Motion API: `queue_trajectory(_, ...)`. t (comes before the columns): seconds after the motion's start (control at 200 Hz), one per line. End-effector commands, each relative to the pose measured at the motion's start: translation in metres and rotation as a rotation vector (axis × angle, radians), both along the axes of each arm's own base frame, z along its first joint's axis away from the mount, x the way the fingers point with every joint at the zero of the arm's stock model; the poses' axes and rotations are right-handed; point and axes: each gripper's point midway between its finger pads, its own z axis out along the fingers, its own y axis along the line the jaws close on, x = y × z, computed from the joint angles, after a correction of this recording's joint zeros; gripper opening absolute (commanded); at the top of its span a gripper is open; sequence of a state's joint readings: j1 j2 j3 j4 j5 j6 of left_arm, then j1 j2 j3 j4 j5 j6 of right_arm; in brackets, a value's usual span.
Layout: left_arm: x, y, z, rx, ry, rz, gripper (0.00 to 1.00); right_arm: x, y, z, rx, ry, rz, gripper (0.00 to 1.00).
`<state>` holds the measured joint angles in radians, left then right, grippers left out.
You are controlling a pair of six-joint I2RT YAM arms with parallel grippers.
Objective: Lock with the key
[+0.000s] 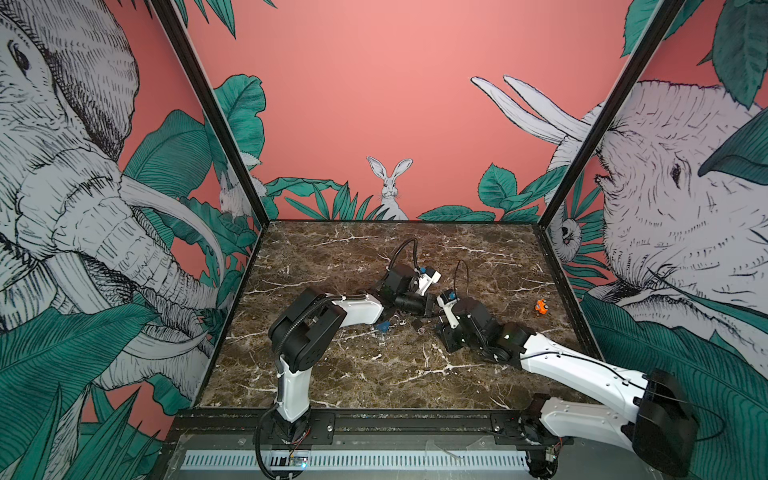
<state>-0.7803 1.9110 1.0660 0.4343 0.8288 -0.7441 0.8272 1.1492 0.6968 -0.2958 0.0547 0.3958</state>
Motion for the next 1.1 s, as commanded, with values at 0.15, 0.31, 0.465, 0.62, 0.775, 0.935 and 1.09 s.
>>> queue_trajectory(0.15,-0.009,-0.001,-0.008,-0.001,0.007,-0.029,0.0,0.02,-0.006,0.027,0.027,-0.135,-0.08,0.26)
queue_trajectory(0.31,-0.007,0.0,-0.01,0.013,-0.004,-0.017,0.0,0.022,-0.008,0.031,0.034,-0.143,-0.092,0.3)
queue_trajectory(0.465,0.002,-0.001,-0.008,0.03,-0.026,0.022,0.0,0.025,-0.004,0.027,0.043,-0.121,-0.085,0.35)
queue_trajectory(0.62,0.012,-0.004,-0.003,0.008,-0.026,0.063,0.0,0.029,-0.003,0.018,0.042,-0.106,-0.094,0.43)
queue_trajectory(0.775,0.018,-0.004,0.006,-0.006,-0.043,0.097,0.0,0.033,-0.013,0.021,0.084,-0.108,-0.134,0.49)
queue_trajectory(0.935,0.029,-0.003,0.018,-0.059,-0.026,0.139,0.0,0.036,-0.024,0.032,0.164,-0.117,-0.165,0.52)
queue_trajectory(1.09,0.039,-0.003,0.03,-0.112,-0.022,0.163,0.0,0.037,-0.037,0.041,0.189,-0.133,-0.183,0.55)
